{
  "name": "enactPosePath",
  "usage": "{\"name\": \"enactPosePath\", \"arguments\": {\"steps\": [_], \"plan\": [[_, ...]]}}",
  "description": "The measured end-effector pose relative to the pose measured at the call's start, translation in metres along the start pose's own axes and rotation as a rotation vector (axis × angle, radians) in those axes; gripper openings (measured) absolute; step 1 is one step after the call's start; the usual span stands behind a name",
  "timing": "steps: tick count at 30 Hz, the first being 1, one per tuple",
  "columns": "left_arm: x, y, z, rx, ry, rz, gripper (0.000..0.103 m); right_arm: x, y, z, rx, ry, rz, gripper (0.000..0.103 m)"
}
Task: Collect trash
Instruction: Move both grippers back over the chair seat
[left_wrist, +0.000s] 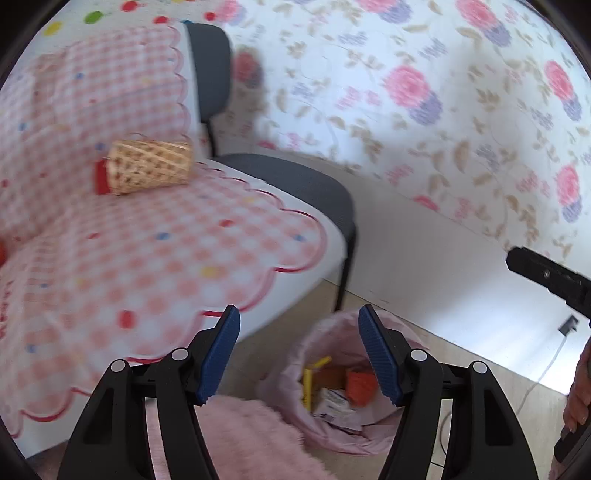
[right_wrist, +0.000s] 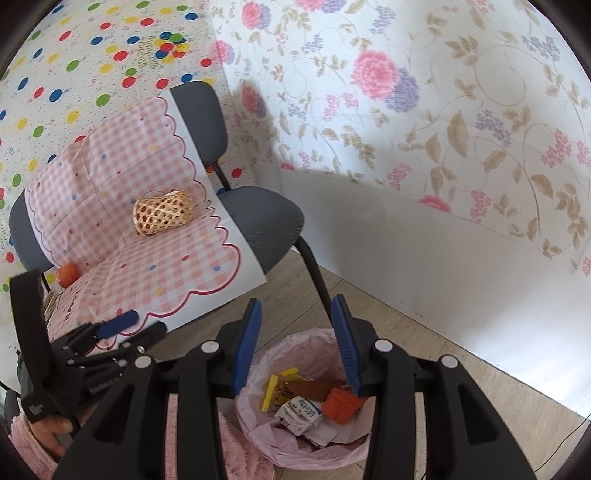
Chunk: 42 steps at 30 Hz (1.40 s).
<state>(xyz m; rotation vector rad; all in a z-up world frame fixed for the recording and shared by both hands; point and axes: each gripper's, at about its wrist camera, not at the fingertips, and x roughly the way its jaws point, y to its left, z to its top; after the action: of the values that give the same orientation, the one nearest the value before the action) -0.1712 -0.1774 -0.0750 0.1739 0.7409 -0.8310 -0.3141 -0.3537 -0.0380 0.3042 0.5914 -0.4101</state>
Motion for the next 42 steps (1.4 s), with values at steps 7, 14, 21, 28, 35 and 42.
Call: {"name": "enactPosePath", "arguments": {"steps": [7, 14, 21, 28, 35, 42], "plan": [[-0.036, 0.046, 0.017, -0.092, -0.069, 0.112, 0.076, 0.015, 0.04, 0.014, -0.06, 0.012, 0.077, 0.039], [-0.072, 0.111, 0.03, -0.211, -0.121, 0.254, 0.078, 0.037, 0.1, 0.039, -0.17, 0.023, 0.163, 0.039], [-0.093, 0.17, 0.043, -0.289, -0.135, 0.383, 0.085, 0.069, 0.149, 0.064, -0.261, 0.038, 0.206, 0.048], [-0.08, 0.213, 0.065, -0.319, -0.104, 0.438, 0.086, 0.125, 0.182, 0.096, -0.315, 0.068, 0.21, 0.048], [-0.025, 0.246, 0.095, -0.328, -0.036, 0.436, 0.086, 0.202, 0.196, 0.126, -0.326, 0.106, 0.207, 0.048], [0.053, 0.262, 0.119, -0.286, 0.035, 0.434, 0.085, 0.292, 0.2, 0.163, -0.333, 0.126, 0.172, 0.025]]}}
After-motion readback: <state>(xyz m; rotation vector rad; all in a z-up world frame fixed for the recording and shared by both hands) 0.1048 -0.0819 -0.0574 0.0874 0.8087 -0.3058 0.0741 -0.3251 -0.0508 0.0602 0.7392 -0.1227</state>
